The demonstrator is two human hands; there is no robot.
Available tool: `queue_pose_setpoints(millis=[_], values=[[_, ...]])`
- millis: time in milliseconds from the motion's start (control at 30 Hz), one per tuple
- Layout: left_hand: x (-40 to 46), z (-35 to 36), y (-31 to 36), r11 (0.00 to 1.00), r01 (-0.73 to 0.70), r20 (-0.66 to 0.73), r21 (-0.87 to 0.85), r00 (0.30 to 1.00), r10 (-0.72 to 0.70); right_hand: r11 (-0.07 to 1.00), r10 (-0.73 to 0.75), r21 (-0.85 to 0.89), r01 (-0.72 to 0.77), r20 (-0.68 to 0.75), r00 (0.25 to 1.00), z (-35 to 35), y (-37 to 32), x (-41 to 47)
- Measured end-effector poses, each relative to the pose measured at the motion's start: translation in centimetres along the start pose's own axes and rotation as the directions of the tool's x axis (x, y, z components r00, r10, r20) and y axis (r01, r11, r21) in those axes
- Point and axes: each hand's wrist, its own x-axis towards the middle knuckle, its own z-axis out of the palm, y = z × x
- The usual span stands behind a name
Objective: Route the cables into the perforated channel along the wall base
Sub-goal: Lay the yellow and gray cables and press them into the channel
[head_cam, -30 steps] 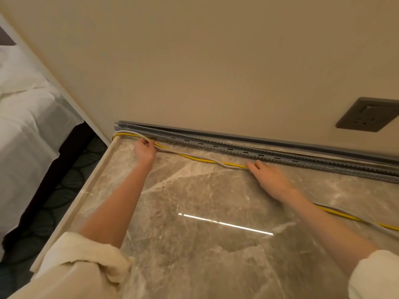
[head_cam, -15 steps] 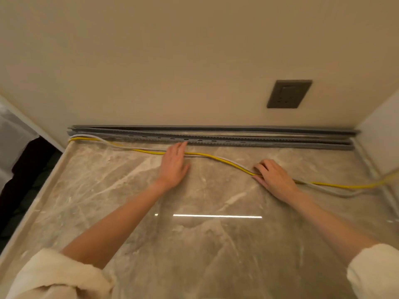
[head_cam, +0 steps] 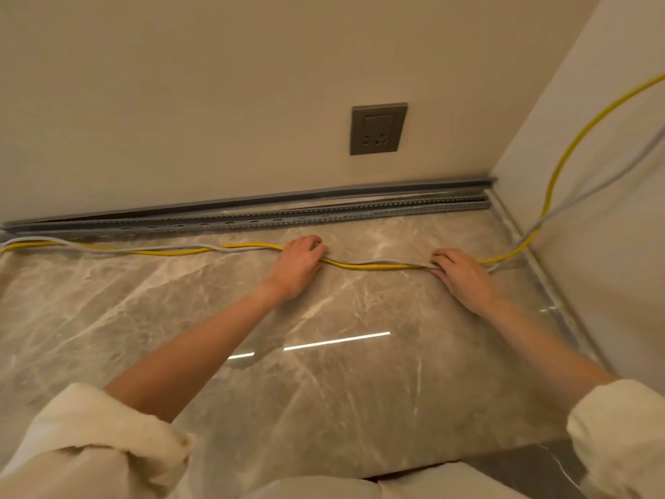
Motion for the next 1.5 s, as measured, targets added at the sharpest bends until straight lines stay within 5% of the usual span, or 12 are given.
queue_pose_setpoints(millis=[333,667,967,1500], values=[[2.6,-0.4,0.5,0.976,-0.093,0.0,0.195,0.995,0.095,0.999,0.052,0.005,-0.053,0.082,0.995,-0.9,4.2,2.1],[6.3,-2.8,0.2,0.988,0.089,-0.003,0.126,0.996,-0.089,0.996,0.046,0.079,-0.049,0.045,0.998,-3.5,9.2,7.0],[9.5,-4.7,-0.6,0.989,0.141,-0.225,0.04,0.966,-0.129,1.0,-0.005,-0.009,0.004,-0.11,0.994,-3.4,11.4,10.9],[9.6,-2.3,-0.6,0.984,0.176,-0.245,0.027,0.955,-0.164,0.999,0.036,0.006,-0.036,-0.039,0.999,-2.7,12.1,12.6]])
